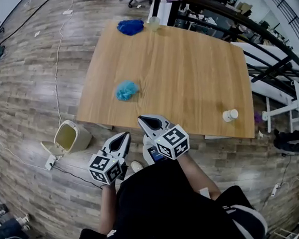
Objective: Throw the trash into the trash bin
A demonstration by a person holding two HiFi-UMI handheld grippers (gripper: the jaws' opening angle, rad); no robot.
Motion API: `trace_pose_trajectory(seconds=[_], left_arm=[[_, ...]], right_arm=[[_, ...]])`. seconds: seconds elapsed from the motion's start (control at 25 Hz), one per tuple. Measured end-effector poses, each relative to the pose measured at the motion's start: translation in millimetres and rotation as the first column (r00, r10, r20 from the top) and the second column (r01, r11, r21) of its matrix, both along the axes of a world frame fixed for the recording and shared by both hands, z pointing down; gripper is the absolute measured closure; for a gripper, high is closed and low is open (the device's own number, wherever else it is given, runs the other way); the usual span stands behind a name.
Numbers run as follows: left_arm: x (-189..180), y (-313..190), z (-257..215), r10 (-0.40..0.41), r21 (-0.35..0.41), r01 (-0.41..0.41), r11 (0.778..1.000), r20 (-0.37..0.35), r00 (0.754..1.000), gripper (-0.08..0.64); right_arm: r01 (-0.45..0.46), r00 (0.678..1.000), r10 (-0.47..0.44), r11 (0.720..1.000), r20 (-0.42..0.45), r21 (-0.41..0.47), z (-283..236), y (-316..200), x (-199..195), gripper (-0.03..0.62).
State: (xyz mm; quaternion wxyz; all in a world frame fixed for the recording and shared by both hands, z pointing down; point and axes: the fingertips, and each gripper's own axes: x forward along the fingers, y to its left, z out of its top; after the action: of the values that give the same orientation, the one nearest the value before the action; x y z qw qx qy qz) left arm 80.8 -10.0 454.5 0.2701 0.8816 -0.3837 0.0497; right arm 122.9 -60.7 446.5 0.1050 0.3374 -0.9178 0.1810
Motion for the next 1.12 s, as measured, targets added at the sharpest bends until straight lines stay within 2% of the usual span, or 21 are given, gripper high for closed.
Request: trace_pose_trajectory(seconds=[0.12,0.16,0.32,0.44,0.52,0.64,0.72,0.92,1.12], left_arm=[[9.2,-31.2,11.4,0.024,-0.014,-0.023,1.0,0.101,0.995,0.552],[14.8,-44.8,12.4,0.032,-0.018,-0.03,0.999,0.114,0.993,0.552],[42.4,-81.1,1.6,0.086,0.002,-0.086,0.996,0.089,0.992,0.552],[51.7,-98.1,5.5,0.097,0.012,-0.1,0.995,0.144,0.985,0.552],[48.4,-103.8,14.7,0.087,-0.002,-0.088,0.996,0.167,0.982,0.552],[37.3,-113.8,26.4,0.048,-0.042,-0.041,0.998,0.157,0.986,0.552],[33.5,-126.6,32.1,0.051,-0.05,-0.043,0.998,0.166,0.985,0.552],[32.7,-147.4,43.3,0.065,-0.078,-0.051,0.996,0.197,0.978,0.552],[37.9,-157.5,49.1,0.086,-0.109,-0.064,0.992,0.211,0.974,0.552]], right_arm=[[0.001,0.998,0.0,1.0,0.064,-0.019,-3.1,-26.8,5.8,0.595],[-0.007,0.997,0.008,1.0,0.083,-0.017,-4.8,-37.1,10.3,0.595],[-0.026,0.992,0.028,0.999,0.127,-0.018,-2.5,-68.5,29.8,0.595],[-0.059,0.989,0.062,0.998,0.132,-0.028,3.0,-92.0,45.4,0.595],[-0.067,0.988,0.072,0.997,0.139,-0.041,2.5,-100.7,52.6,0.595],[-0.063,0.988,0.071,0.996,0.134,-0.06,8.7,-106.7,56.7,0.595],[-0.084,0.989,0.09,0.995,0.117,-0.055,12.3,-118.4,57.0,0.595],[-0.096,0.984,0.104,0.993,0.142,-0.064,8.0,-125.8,51.8,0.595],[-0.183,0.964,0.207,0.972,0.165,-0.149,22.6,-146.8,71.8,0.595]])
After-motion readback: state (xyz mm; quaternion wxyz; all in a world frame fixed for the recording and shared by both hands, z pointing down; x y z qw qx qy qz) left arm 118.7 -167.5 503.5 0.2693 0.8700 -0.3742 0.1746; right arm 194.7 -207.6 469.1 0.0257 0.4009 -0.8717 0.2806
